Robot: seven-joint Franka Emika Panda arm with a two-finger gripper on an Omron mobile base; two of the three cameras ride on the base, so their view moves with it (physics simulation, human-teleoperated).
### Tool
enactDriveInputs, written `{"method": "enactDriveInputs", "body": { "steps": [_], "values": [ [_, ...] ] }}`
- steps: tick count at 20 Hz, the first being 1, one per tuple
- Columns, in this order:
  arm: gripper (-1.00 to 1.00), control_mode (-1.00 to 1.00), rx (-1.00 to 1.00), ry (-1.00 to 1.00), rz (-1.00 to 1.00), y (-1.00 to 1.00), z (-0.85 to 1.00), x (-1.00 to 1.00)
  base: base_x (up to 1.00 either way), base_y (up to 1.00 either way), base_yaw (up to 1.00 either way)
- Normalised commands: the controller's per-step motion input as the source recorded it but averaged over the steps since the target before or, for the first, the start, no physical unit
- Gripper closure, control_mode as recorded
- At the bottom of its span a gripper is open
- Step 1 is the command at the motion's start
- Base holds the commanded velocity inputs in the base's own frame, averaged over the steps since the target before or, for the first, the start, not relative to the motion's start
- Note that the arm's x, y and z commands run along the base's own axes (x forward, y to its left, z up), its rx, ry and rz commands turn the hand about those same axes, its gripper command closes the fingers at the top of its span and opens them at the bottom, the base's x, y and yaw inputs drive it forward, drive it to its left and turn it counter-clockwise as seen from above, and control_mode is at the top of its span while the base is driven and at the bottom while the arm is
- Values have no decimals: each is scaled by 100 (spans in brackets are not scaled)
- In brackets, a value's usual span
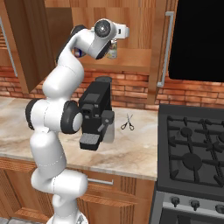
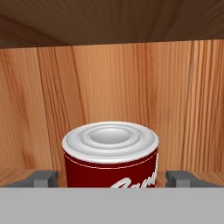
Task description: Stack two cans on top of the other two cans in the cabinet.
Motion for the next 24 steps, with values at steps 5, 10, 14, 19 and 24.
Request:
{"method": "enactDriveInputs", "body": {
  "steps": [5,10,14,19,24],
  "values": [
    [-100,-100,0,0,0,-6,0,-2,0,0,0],
    [-100,-100,0,0,0,-14,0,-12,0,0,0],
    [-100,-100,0,0,0,-15,0,-14,0,0,0],
    [-100,-100,0,0,0,-11,0,-26,0,0,0],
    [-100,-100,0,0,0,-3,0,-23,0,0,0]
  ]
}}
